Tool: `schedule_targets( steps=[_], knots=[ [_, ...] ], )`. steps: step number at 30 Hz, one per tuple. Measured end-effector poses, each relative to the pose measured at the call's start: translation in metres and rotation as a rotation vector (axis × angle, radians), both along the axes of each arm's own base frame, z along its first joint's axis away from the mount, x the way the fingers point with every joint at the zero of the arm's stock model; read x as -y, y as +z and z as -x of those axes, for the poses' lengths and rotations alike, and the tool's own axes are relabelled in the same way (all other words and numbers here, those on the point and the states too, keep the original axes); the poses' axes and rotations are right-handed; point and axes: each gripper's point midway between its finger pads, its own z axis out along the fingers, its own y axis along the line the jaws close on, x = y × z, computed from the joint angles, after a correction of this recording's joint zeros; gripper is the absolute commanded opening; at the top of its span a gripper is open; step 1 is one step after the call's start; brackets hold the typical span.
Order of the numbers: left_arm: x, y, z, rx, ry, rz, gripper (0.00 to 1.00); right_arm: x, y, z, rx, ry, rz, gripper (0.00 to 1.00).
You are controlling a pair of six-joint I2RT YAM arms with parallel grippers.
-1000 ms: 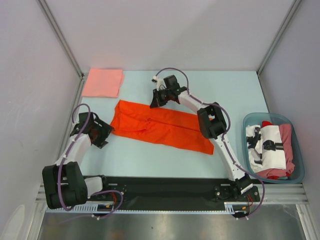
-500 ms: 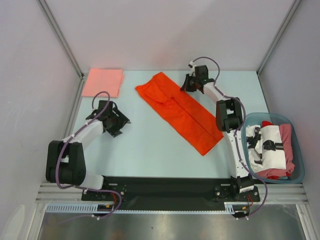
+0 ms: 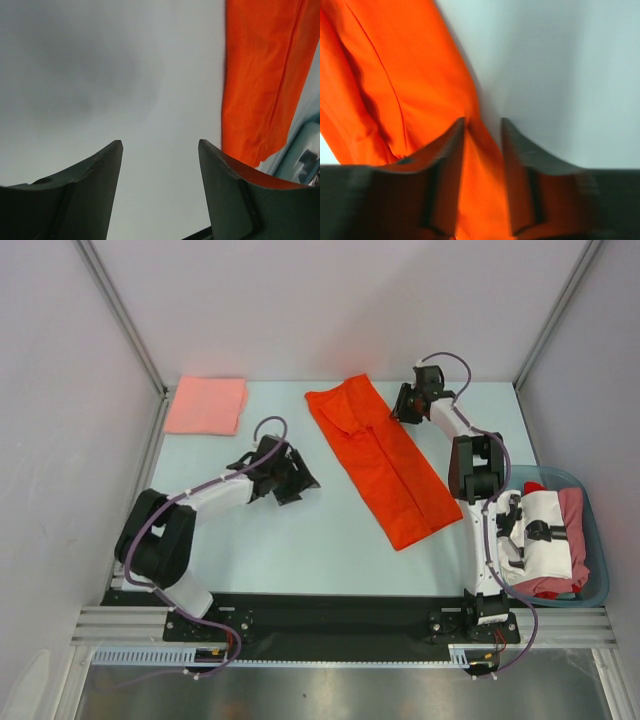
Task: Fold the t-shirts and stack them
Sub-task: Fold the tshirt
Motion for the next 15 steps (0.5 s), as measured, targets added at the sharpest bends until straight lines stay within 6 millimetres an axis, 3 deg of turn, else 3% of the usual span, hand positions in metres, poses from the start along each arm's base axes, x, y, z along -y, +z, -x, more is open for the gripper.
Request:
schedule_targets(
  steps=[1,4,8,11,15],
  knots=[
    [0.014,-0.001,0.005,0.001,-0.035,0.016,0.65,0.003,0.001,0.004,-0.011,-0.002,0.022,0.53],
    [0.06,-0.001,0.022,0.016,-0.136,0.074,0.59,0.014,0.006,0.015,-0.041,0.008,0.09,0.63],
    [0.118,0.001,0.054,0.012,-0.24,0.161,0.59,0.033,0.018,0.037,-0.096,0.009,0.181,0.66],
    [0.156,0.003,0.08,-0.01,-0.272,0.233,0.63,0.05,0.041,0.057,-0.109,-0.005,0.22,0.67],
    [0.184,-0.007,0.11,-0.084,-0.259,0.277,0.65,0.07,0.082,0.096,-0.099,-0.034,0.239,0.68]
  ],
)
